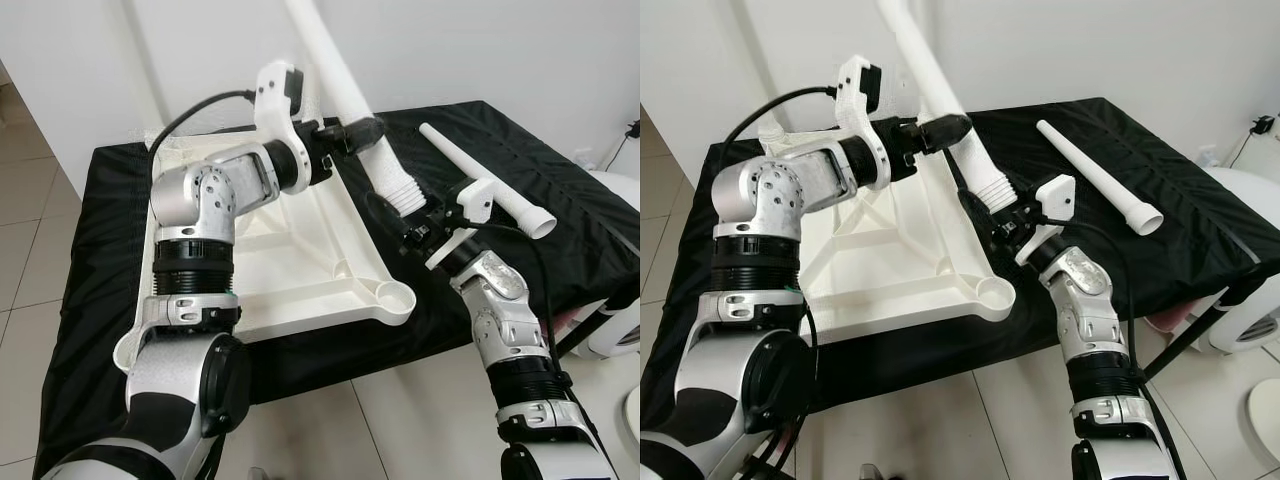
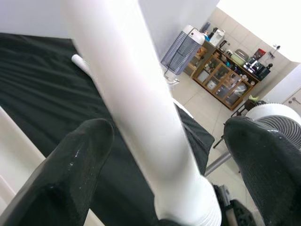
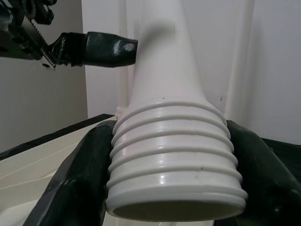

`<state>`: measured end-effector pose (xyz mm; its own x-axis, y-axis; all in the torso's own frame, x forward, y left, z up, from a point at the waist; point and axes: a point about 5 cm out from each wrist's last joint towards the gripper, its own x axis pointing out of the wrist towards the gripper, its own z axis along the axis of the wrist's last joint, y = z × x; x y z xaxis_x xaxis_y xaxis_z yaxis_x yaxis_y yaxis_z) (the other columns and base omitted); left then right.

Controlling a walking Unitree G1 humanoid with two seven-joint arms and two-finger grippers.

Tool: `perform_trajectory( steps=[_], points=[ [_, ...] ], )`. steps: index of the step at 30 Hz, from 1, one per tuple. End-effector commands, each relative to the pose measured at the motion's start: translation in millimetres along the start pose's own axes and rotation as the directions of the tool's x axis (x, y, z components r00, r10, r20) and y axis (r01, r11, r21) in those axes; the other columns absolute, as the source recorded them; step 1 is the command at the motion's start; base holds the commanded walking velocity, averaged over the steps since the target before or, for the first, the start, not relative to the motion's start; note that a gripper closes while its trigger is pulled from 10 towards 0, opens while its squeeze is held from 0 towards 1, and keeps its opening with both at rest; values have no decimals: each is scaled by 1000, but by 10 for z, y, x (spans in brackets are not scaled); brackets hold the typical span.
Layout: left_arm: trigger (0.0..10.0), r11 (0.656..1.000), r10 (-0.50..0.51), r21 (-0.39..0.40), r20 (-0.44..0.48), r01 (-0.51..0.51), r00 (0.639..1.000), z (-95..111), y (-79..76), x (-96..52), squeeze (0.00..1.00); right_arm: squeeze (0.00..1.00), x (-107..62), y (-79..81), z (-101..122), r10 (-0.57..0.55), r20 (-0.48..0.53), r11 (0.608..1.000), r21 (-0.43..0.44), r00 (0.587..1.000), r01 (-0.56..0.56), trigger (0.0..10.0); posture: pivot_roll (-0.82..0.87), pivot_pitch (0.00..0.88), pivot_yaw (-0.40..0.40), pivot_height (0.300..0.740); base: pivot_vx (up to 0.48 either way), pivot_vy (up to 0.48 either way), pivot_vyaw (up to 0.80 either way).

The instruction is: Building children table

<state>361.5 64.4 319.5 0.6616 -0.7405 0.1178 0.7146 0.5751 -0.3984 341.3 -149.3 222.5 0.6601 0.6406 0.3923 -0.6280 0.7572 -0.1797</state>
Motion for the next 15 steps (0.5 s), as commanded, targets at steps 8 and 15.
perform_trajectory(
  steps=[8,15],
  points=[
    [10000,1000,-10,8,-4,10,1000,73,-25,60,0,0,1,115,8,91,-11,996,-1,996,-91,10000,-53,13,40,740,0,0,0],
    [10000,1000,2,14,-9,-1,1000,85,-11,86,0,0,-1,165,4,133,-18,991,2,991,-133,10000,-56,15,42,740,0,0,0]
  ],
)
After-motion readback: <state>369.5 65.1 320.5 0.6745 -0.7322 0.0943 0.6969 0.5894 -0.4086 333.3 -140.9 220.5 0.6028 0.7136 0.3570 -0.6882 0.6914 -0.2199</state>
